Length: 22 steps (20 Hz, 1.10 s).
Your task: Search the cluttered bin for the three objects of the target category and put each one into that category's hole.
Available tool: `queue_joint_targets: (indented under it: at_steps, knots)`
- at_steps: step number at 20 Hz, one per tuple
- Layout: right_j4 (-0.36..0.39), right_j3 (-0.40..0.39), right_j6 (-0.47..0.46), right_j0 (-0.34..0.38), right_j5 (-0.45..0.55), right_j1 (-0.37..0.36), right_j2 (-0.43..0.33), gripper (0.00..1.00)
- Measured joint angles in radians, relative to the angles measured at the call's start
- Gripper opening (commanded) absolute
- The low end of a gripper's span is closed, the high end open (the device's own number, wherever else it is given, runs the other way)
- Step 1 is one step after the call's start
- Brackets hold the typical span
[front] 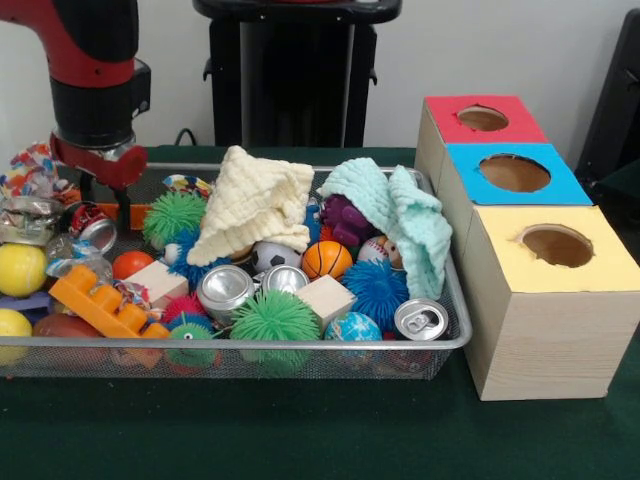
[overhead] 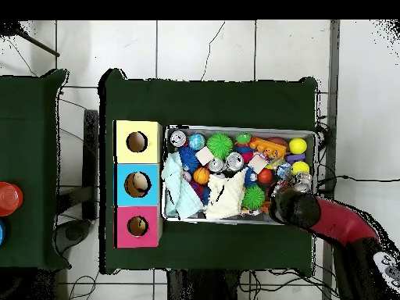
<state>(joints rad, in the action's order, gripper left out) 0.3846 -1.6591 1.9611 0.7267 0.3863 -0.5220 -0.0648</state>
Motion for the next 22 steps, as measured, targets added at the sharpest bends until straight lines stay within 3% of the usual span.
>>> queue_joint_targets:
  at_steps: [7,22]
  knots:
    - [-0.004,-0.014,0.000,0.000,0.004,-0.043,0.020,1.00]
    - [-0.004,-0.015,0.000,-0.026,-0.092,0.068,0.058,1.00]
